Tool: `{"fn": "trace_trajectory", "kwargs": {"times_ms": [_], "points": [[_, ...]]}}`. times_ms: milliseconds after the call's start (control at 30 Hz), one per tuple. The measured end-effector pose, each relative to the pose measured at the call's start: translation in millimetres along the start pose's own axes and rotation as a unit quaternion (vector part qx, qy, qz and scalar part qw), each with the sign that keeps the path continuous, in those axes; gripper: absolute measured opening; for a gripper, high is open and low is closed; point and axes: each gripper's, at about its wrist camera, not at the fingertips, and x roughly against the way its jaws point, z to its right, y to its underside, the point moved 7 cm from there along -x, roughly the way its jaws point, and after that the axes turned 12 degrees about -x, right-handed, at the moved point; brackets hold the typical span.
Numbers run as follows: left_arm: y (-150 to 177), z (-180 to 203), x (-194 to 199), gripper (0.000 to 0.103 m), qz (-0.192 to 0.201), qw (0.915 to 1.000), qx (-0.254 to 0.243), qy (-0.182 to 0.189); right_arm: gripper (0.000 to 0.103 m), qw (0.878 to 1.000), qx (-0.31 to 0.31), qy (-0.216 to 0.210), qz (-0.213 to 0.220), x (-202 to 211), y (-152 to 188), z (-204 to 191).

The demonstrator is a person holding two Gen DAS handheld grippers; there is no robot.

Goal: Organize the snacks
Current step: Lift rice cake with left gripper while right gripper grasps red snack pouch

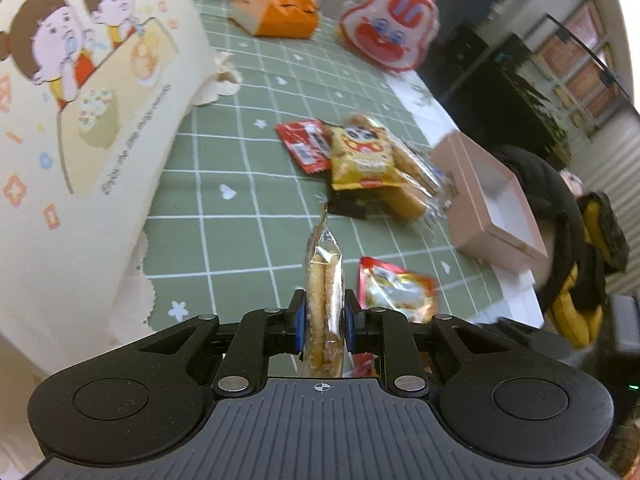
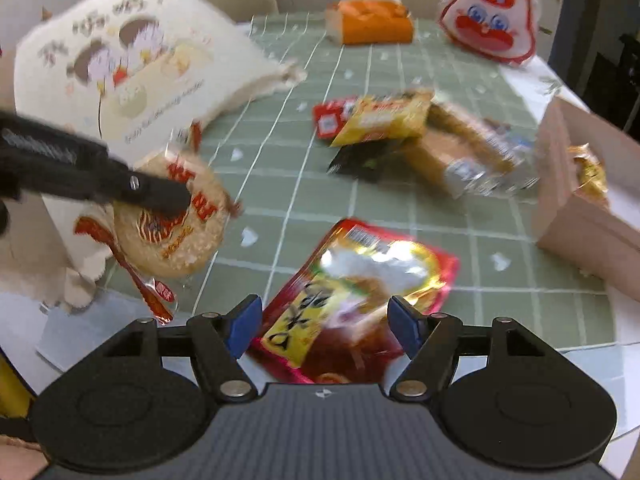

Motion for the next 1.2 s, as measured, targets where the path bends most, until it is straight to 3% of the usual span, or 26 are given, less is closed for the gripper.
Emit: {"fn": "trace_trajectory", "kwargs": {"times_ms": [167,333,600,700,1000,1200], "points": [[2,-3,-7,0.022,-0.015,0.9996,-0.009,0.021,0.082,0.999,-0.024,0.04,0.022,-12,6,8],[1,-4,-18,0.022,-0.029,0.9987,-0.026,0.034,0.087,0.993,-0.082,0.068,0.053,-12,8,13],[2,-10,-25,0.022,-0.045,0.9979,-0.028,0.037,0.102,0.979,-0.175,0.101,0.04,-26,7,13],[2,-11,-26,0.022,-0.047,0.9978,-0.024,0.041,0.103,0.978,-0.156,0.133,0.034,-32,13,12],[2,1,-34,0.022,-0.059,0.996,-0.027,0.061,0.103,0.977,-0.162,0.137,0.039,-16,22,48],[7,14,-41,0.022,-0.072,0.9942,-0.035,0.072,0.103,0.978,-0.145,0.129,0.07,-7,29,71]]}}
